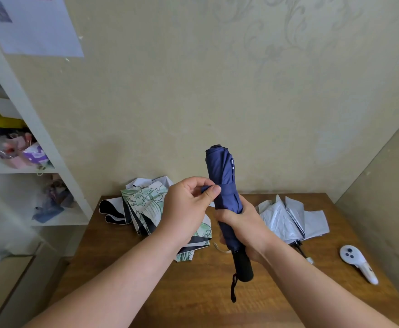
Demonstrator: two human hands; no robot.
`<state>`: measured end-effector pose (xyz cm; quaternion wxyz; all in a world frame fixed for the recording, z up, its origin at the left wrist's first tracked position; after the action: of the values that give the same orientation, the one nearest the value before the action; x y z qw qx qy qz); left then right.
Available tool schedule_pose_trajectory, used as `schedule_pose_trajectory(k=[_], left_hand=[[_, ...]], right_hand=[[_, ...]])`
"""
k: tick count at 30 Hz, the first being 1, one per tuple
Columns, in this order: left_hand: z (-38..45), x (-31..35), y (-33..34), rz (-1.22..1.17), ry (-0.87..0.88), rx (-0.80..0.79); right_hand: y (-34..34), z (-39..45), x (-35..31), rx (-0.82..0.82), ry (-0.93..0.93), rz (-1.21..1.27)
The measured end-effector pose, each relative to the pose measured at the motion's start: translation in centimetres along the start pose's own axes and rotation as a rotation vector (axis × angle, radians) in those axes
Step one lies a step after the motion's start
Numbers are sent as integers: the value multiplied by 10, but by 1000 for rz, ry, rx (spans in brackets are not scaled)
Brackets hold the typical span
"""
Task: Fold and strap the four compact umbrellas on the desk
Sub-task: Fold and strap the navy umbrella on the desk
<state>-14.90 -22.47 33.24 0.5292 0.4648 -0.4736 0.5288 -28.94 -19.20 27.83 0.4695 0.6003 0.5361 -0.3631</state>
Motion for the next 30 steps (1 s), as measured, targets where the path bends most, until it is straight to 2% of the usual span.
schedule_pose_trajectory(k=[8,13,18,24,30], left_hand=[[7,0,-2,-16,-81,-75],[10,-4,-7,-51,-152,-116],[5,4,-5,-85,-149,-158],[4,10,-11,-80,-132,-129],[1,6,-3,-237,-229,-124]], right_hand=[[6,-5,-5,-16,8,32],[23,-15,2,-220,123,140],[28,-20,5,-315,192,239],[31,-25,-3,-356,142,222],[37,-26,-14,-340,35,190]])
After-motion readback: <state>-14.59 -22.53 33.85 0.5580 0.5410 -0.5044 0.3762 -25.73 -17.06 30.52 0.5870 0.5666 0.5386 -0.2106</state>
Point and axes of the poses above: each hand's wrist, its own z-axis towards the middle knuckle, its own y-axis out of the palm, x = y × z, the point moved 10 cm from there along z, towards the middle knuckle, and after that the axes turned 3 degrees about y, right-handed, at the moved point
